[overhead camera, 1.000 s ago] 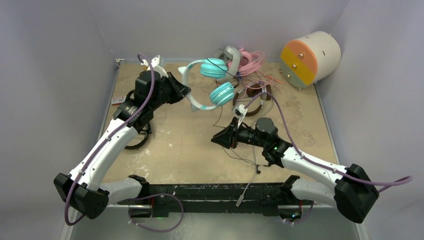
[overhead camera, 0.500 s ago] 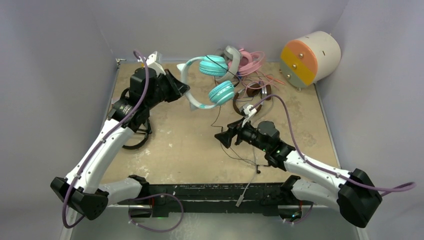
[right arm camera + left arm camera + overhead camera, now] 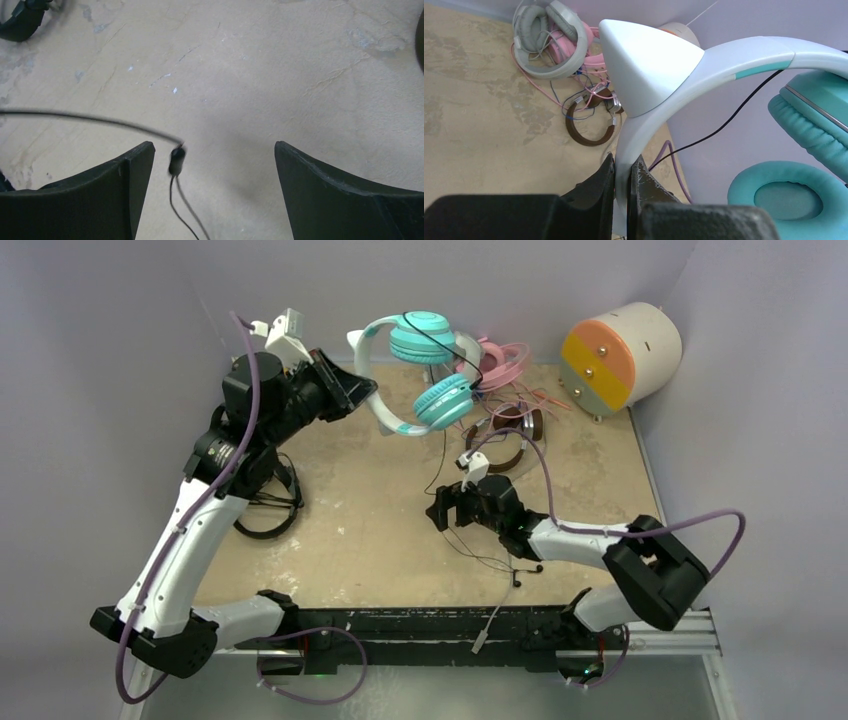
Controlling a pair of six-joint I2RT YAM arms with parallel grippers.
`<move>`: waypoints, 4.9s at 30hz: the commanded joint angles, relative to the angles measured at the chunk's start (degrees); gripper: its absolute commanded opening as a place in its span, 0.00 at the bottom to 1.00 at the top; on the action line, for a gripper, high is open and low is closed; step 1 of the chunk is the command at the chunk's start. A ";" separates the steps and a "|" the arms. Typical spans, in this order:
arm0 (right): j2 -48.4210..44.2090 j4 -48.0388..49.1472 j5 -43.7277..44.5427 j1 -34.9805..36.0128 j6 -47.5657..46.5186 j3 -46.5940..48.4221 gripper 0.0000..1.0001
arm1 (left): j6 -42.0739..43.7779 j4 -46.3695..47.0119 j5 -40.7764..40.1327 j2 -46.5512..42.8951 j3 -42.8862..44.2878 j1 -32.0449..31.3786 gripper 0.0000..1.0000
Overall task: Wrap the headphones
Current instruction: Wrap the headphones cable around the headphones.
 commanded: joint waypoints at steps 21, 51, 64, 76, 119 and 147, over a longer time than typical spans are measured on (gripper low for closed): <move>-14.77 -14.43 -5.28 15.03 0.12 6.83 0.00 | -0.72 9.59 -15.15 4.66 4.99 2.26 0.00; -5.44 -80.77 3.19 21.73 -16.16 73.72 0.00 | 10.50 23.35 -27.18 8.22 -23.00 0.88 0.00; 1.96 -89.09 5.86 17.56 -22.11 85.69 0.00 | 12.77 19.41 -19.10 7.83 -28.95 -1.28 0.00; 10.48 -94.80 2.69 6.61 -26.23 97.82 0.00 | 16.20 12.48 -10.97 11.20 -29.19 -5.65 0.00; 9.79 -51.55 -9.15 -11.14 -0.94 84.27 0.00 | 1.80 26.73 7.87 28.35 -22.07 -11.42 0.00; 15.05 -38.51 24.58 -11.04 2.21 75.94 0.00 | -6.67 34.31 0.97 33.90 -20.43 -19.14 0.00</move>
